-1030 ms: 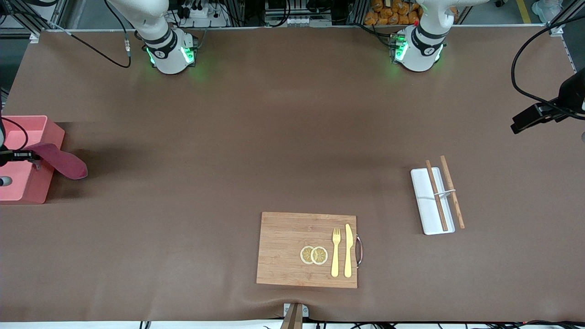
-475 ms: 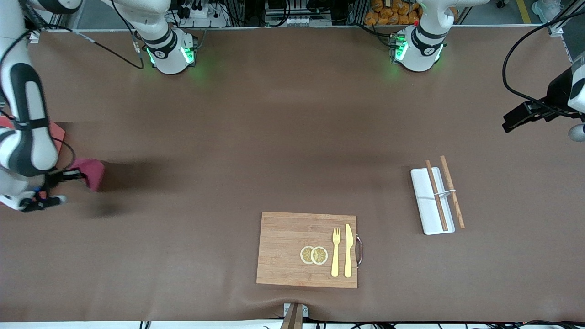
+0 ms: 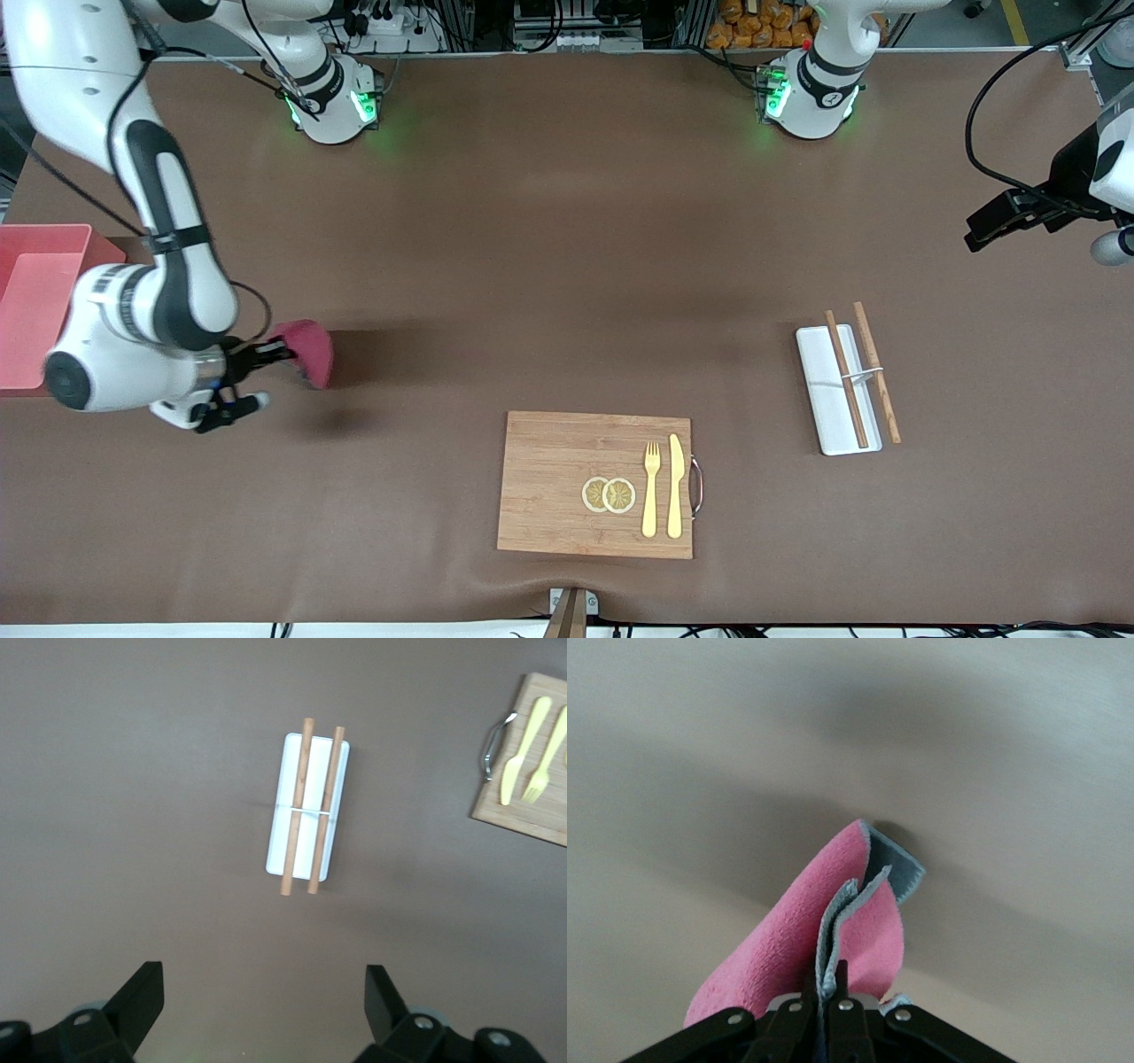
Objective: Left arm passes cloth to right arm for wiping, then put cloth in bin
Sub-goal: 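Lower the cloth into the pink bin and open the right gripper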
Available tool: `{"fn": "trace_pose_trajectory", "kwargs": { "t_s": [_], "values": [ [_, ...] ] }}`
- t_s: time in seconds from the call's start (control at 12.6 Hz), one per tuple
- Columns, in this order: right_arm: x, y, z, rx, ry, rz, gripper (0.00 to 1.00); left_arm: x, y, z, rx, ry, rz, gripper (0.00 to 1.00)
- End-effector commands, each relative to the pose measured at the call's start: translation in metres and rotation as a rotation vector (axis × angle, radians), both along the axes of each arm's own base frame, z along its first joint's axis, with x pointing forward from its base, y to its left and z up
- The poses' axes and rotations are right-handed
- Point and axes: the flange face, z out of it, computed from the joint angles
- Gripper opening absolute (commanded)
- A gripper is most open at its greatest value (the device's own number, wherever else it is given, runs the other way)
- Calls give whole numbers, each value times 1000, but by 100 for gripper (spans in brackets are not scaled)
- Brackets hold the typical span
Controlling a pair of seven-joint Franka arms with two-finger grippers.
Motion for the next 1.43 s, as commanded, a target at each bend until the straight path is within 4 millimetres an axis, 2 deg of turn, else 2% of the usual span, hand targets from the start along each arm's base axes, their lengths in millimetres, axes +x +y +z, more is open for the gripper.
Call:
{"fn": "trace_pose_trajectory", "kwargs": {
  "t_s": [0.0, 0.08, 0.24, 0.32, 0.4, 0.55, 0.63, 0.79, 0.95, 1.03, 1.19, 1.35],
  "values": [
    [-8, 37, 72, 30, 1, 13, 0, -14, -1, 11, -25, -26, -11, 100],
    [-10, 49, 97, 34, -1, 6, 0, -18, -1, 14, -24, -23, -9, 100],
    [-16, 61, 138, 37, -37, -3, 0, -26, 1, 16, -7, 5, 2, 100],
    [-18, 52, 155, 35, -60, -17, 0, -27, 4, 18, -7, 3, 1, 100],
    [-20, 30, 166, 36, -55, -38, 0, -27, 4, 17, -6, 5, -1, 100],
    [-22, -44, 196, 40, -39, -121, 0, -24, 6, 14, 48, 5, -1, 100],
    [-25, -88, 197, 51, -20, -164, 0, -25, 4, 15, 61, 3, -13, 100],
    [-34, -165, 191, 78, -44, -163, 0, -26, 3, 21, 60, -9, -17, 100],
    [-52, -242, 183, 69, -61, -165, 0, -31, 1, 29, 60, -23, -20, 100],
    [-61, -269, 179, 43, -65, -126, 0, -31, 1, 30, 60, -24, -23, 100],
    [-83, -343, 174, -24, -86, -120, 0, -37, -1, 37, 61, -36, -34, 100],
    [-108, -402, 171, -63, -107, -105, 0, -37, -4, 38, 61, -38, -39, 100]
  ]
}}
